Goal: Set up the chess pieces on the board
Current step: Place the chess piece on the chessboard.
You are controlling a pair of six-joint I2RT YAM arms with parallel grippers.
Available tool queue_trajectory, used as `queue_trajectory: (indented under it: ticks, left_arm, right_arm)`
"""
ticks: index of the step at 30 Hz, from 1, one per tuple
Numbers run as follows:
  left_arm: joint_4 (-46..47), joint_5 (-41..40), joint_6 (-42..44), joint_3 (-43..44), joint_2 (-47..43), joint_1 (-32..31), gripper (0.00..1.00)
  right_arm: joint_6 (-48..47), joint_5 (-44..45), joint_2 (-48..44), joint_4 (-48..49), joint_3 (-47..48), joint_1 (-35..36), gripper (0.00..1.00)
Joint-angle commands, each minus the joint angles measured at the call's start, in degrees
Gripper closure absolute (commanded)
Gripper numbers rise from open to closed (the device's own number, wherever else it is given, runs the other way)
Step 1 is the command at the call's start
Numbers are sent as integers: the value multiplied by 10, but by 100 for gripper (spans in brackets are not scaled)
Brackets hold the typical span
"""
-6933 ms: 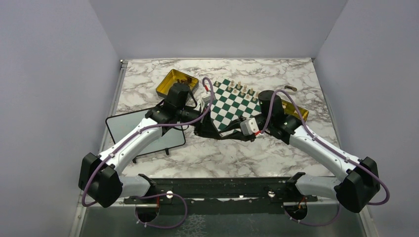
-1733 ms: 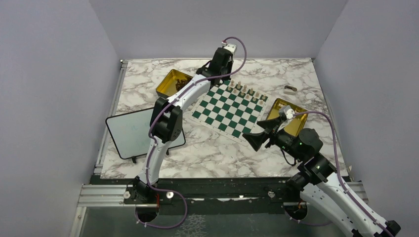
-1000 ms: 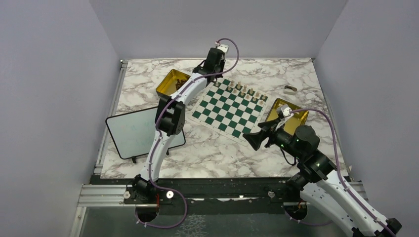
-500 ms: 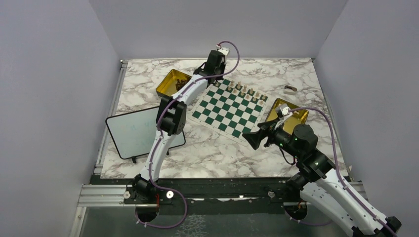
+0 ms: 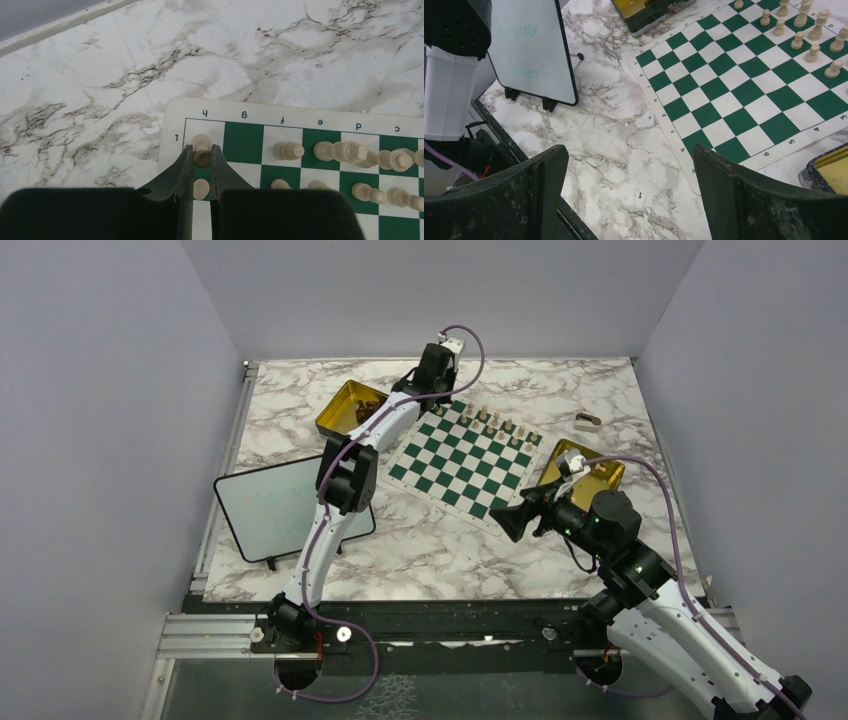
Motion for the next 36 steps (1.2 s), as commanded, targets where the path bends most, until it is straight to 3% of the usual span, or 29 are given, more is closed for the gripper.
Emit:
queue_trajectory:
  ticks: [1, 26, 31, 36]
  left_arm:
    - [18, 19, 4, 2, 18, 1, 100]
    - [31, 20, 2, 10, 43, 2, 95]
    - [35, 18, 3, 14, 46, 2, 84]
    - [36, 18, 3, 18, 49, 3, 83]
  right_arm:
    - [-4, 11, 8, 10, 17, -2, 0]
    - [-12, 18, 29, 30, 13, -2, 0]
    - [-9, 18, 28, 31, 10, -2, 0]
    - [-12, 20, 26, 31, 11, -3, 0]
